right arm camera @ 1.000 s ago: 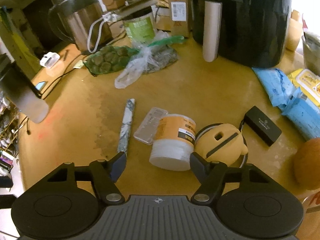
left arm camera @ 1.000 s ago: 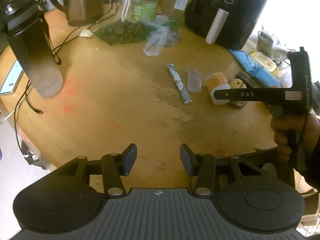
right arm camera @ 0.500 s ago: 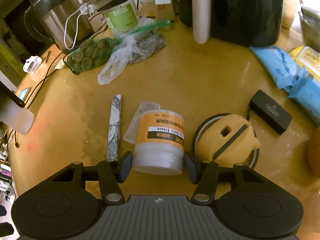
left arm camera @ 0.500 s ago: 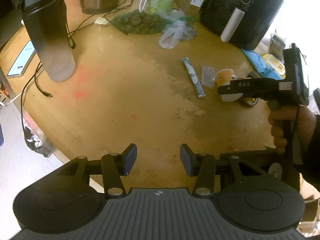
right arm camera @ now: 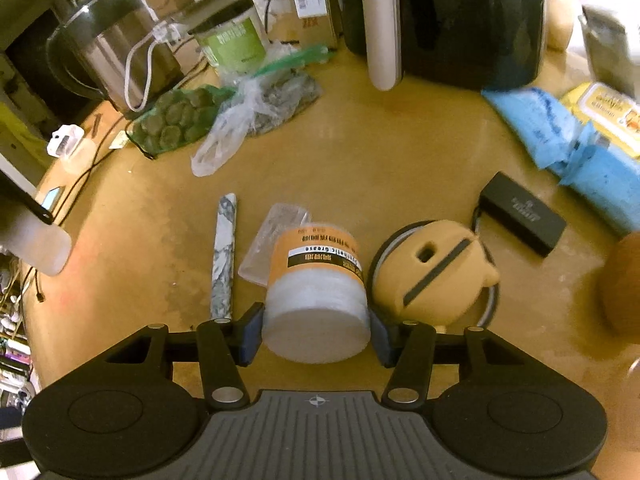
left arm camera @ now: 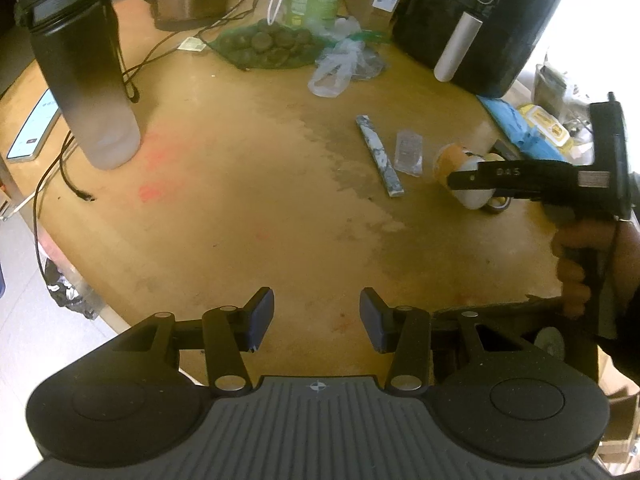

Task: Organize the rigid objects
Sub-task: 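Lift the white jar off the table with the right gripper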

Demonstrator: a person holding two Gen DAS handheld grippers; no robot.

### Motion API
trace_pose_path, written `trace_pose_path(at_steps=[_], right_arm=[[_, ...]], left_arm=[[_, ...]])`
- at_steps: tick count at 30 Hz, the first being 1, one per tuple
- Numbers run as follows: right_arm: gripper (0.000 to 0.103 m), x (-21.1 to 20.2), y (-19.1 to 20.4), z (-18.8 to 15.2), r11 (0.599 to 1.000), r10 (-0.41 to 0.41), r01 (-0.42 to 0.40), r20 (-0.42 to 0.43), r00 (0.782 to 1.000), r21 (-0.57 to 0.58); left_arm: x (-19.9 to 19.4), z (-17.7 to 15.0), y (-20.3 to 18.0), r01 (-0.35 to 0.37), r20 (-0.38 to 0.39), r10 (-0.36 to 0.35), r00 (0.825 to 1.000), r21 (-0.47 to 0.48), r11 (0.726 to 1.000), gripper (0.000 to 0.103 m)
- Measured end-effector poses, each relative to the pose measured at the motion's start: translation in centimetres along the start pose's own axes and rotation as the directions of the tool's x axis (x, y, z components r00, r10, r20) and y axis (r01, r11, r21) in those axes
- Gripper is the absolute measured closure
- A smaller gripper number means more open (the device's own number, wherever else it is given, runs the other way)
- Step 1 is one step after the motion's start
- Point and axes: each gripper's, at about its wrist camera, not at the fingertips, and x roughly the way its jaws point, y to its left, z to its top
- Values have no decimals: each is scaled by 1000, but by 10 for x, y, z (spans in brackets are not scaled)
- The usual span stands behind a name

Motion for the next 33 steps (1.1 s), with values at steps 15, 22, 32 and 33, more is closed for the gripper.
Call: trace_pose_path(at_steps=[15, 22, 32, 33], right_arm=[[46, -31, 7, -22, 983, -87, 89, 15, 996, -160], [46, -29, 8, -35, 982, -103, 98, -21, 994, -164], [46, -38, 7, -46, 983, -93, 92, 1, 996, -162], [46, -40, 6, -47, 983, -85, 85, 7, 996, -161]], left_arm=[[8, 8, -25, 31, -1, -31, 1000, 64, 997, 56], [8, 8, -33, 45, -1, -45, 999, 81, 996, 56], [11, 9, -37, 60, -2, -60, 998, 89, 994, 56], [11, 9, -39, 60, -1, -60, 998, 92, 994, 56]])
